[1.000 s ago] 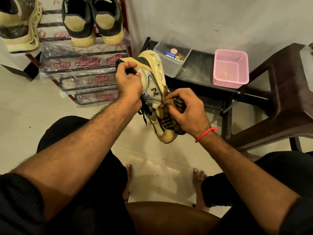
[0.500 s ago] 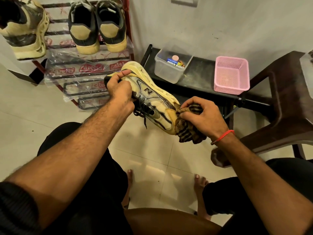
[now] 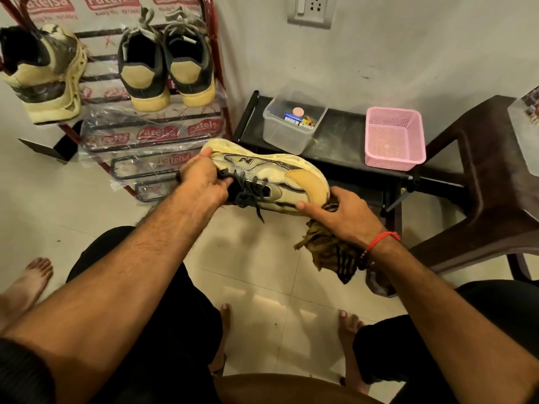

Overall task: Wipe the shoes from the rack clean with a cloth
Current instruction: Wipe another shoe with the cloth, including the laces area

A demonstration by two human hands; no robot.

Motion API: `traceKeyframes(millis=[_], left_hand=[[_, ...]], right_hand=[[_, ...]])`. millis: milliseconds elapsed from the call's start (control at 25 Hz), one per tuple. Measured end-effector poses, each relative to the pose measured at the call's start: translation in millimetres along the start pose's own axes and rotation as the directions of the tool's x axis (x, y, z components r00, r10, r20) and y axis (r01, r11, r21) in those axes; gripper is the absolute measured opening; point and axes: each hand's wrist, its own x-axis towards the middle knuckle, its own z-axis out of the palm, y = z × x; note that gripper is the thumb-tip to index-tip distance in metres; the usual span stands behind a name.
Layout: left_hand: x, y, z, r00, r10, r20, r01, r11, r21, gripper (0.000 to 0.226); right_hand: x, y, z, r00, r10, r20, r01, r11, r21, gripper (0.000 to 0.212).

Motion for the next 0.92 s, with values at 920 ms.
traceKeyframes(millis=[920], left_hand=[[-26,-22,-1,0.771,0.141,0.621,-0.592,0.52,0.616,0.09]], right_hand=[[27,8,-40,0.895,-0.045,-0.443,0.098,0.99,0.099,0.051]])
